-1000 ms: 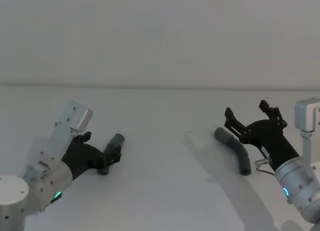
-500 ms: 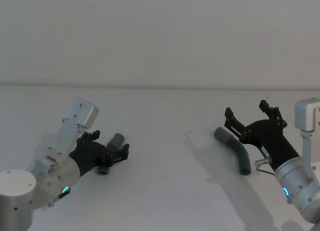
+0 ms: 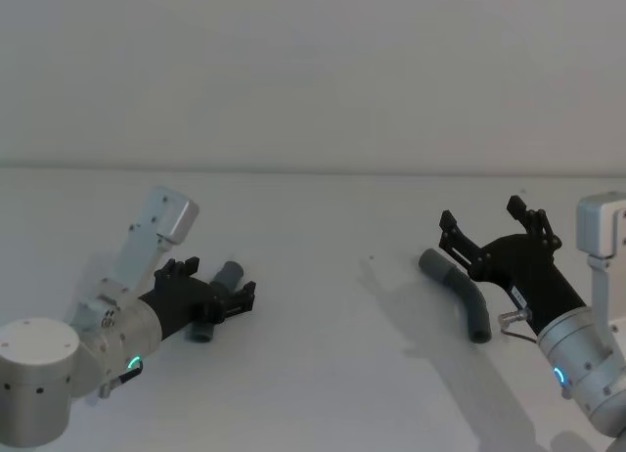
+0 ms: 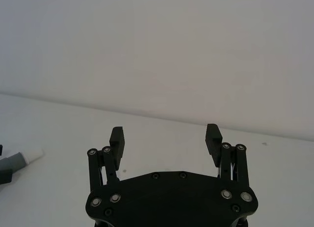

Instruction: Use both hands to pick up one end of the pipe from the table, align the ends, and insert them.

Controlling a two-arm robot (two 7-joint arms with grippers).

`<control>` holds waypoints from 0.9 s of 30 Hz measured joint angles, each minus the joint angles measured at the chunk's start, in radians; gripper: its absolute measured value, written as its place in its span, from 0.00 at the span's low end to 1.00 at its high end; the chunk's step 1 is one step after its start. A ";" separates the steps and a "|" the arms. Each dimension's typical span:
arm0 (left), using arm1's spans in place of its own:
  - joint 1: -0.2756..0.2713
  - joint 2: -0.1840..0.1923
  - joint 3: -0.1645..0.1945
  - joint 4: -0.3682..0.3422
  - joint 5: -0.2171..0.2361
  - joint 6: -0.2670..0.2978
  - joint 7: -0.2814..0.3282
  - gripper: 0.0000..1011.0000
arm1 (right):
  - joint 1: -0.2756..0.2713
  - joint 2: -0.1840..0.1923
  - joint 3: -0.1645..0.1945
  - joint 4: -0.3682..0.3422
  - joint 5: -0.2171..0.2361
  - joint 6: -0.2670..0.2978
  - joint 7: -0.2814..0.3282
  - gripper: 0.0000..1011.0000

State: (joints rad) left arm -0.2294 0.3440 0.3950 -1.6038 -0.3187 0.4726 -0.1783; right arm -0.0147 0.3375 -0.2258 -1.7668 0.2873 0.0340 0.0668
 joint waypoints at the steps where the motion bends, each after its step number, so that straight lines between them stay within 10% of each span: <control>1: -0.002 -0.001 0.000 0.002 0.000 0.002 -0.001 0.99 | 0.000 0.000 0.000 0.000 0.000 0.000 0.000 0.99; 27: -0.028 -0.025 -0.009 0.025 0.000 0.033 -0.021 0.99 | 0.000 0.000 0.000 0.000 0.000 0.000 0.000 0.99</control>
State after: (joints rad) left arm -0.2573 0.3191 0.3855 -1.5792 -0.3188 0.5053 -0.1995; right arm -0.0146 0.3375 -0.2258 -1.7668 0.2873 0.0340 0.0668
